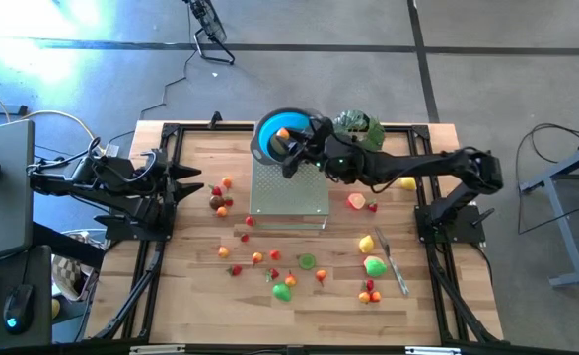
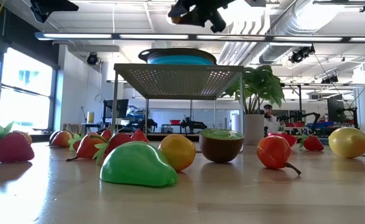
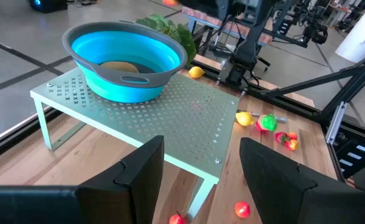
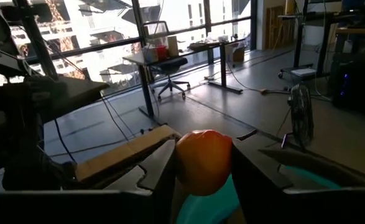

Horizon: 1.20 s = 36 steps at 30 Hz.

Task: Pick & Place Fruit
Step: Put the orange peach in the blue bowl on the shelf

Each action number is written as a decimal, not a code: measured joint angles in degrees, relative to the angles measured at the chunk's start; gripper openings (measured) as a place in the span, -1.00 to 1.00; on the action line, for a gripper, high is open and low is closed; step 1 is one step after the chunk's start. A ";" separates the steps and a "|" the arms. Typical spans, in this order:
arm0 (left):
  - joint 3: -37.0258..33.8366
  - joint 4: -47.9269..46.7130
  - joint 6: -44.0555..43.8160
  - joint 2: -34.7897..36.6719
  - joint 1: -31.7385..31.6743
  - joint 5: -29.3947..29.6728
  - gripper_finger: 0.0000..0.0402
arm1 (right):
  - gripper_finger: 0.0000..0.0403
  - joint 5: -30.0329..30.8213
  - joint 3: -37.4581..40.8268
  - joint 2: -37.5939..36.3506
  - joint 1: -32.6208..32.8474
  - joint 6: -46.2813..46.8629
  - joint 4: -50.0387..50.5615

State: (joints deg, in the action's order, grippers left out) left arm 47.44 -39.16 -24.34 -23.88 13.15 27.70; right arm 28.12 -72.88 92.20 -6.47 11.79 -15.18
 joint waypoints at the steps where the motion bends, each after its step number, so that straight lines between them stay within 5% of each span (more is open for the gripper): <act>1: 0.00 0.00 0.00 0.00 0.01 0.00 0.02 | -0.34 0.00 0.00 0.07 -0.17 0.00 0.57; 36: 0.00 -0.02 0.00 0.00 0.00 0.00 0.02 | -0.34 0.35 0.00 0.07 -0.85 -0.04 7.64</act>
State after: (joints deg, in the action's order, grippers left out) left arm 47.44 -39.18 -24.34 -23.88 13.15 27.70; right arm 28.47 -72.88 92.27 -7.31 11.75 -7.54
